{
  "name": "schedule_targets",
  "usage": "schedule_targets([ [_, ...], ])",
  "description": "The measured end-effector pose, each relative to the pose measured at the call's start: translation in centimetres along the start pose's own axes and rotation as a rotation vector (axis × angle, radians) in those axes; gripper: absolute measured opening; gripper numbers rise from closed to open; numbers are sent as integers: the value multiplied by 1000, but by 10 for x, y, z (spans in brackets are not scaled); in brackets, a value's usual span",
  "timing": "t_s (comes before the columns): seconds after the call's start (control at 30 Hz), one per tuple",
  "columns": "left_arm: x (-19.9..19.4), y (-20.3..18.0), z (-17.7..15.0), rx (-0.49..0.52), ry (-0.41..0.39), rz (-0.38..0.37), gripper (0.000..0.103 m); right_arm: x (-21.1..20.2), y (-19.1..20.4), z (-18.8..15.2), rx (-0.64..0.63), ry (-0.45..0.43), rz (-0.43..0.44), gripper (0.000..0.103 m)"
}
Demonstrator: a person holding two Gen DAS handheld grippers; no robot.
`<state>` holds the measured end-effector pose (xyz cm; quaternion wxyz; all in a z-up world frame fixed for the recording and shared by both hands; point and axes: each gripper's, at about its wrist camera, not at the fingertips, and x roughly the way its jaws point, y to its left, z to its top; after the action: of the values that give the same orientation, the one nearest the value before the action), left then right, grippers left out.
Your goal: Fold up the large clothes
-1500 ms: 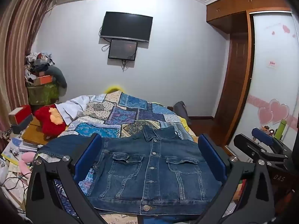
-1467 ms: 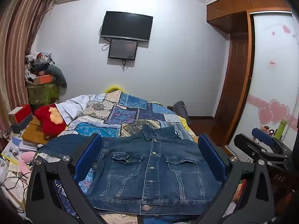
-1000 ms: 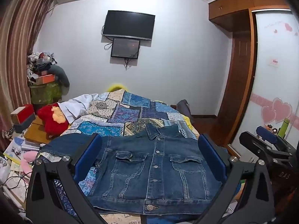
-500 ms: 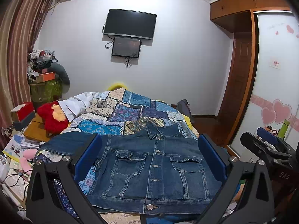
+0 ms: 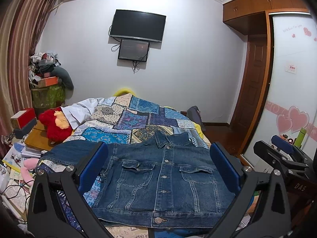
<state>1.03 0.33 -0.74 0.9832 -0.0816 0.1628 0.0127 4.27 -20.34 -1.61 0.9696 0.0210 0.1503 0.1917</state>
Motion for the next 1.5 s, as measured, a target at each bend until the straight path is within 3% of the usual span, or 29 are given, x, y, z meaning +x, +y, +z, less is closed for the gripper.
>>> schedule_targets([
  [1.4, 0, 1, 0, 1, 6, 5, 103, 0, 0, 0, 2, 9, -3, 103],
  [1.5, 3, 4, 0, -8, 13, 10, 103, 6, -4, -12, 1, 16, -11, 103],
])
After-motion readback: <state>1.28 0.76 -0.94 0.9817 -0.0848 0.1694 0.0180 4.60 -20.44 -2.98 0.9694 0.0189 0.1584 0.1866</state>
